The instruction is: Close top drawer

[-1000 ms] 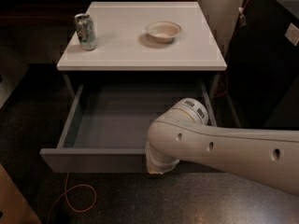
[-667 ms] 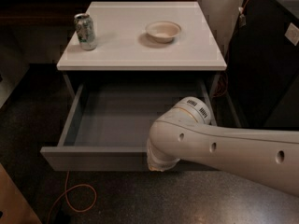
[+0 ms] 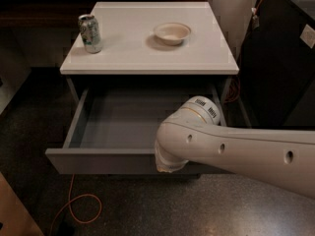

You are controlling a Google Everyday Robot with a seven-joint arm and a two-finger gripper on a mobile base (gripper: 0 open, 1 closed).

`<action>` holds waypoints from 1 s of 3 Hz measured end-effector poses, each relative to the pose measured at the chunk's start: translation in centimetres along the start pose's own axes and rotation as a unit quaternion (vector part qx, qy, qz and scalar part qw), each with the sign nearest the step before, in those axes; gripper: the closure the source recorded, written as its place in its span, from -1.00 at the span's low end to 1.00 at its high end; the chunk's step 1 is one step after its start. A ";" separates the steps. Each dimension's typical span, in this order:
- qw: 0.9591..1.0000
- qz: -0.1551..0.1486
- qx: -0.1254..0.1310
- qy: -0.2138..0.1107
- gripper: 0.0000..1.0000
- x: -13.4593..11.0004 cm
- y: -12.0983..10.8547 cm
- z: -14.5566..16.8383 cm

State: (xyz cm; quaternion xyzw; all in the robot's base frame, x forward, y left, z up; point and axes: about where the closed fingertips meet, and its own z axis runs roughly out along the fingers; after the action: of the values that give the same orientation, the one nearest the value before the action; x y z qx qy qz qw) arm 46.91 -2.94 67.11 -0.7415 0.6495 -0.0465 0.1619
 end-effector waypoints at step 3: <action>1.000 0.004 0.023 0.011 1.00 1.1 -4.0 1.4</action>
Offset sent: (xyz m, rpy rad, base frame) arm 0.0444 -0.0021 -0.0066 -0.0145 -0.0399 -0.0182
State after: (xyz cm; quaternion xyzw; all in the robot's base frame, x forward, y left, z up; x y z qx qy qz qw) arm 51.25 -3.30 66.82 -0.7344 0.6529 -0.0687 0.1721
